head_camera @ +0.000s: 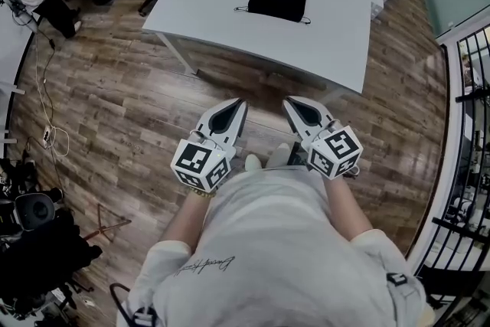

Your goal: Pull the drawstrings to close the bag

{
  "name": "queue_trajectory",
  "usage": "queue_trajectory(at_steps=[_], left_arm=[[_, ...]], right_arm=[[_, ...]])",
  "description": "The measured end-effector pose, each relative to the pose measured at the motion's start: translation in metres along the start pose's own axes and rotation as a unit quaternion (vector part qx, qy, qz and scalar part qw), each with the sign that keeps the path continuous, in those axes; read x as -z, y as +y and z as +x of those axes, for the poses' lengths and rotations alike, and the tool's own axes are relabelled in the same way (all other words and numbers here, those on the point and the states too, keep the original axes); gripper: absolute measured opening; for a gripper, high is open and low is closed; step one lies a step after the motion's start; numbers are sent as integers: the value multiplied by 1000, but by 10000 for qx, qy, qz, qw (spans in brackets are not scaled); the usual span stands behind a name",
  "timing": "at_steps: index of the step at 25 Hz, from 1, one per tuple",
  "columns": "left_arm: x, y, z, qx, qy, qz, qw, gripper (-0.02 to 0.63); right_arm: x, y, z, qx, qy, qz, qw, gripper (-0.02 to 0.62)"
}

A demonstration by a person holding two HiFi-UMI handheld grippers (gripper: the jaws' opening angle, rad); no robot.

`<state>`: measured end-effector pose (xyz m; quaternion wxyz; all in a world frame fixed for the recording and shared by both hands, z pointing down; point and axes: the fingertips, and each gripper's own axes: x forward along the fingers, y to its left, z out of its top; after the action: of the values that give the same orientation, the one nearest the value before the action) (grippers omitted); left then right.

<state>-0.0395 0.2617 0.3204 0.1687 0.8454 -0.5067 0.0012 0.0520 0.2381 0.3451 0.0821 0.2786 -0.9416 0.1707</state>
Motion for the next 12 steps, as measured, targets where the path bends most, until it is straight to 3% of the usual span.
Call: queue_trajectory(at_steps=[12], left_arm=[[2, 21, 2, 21, 13, -29, 10000, 11]], right_arm=[[2, -3, 16, 49, 95, 20, 9999, 23]])
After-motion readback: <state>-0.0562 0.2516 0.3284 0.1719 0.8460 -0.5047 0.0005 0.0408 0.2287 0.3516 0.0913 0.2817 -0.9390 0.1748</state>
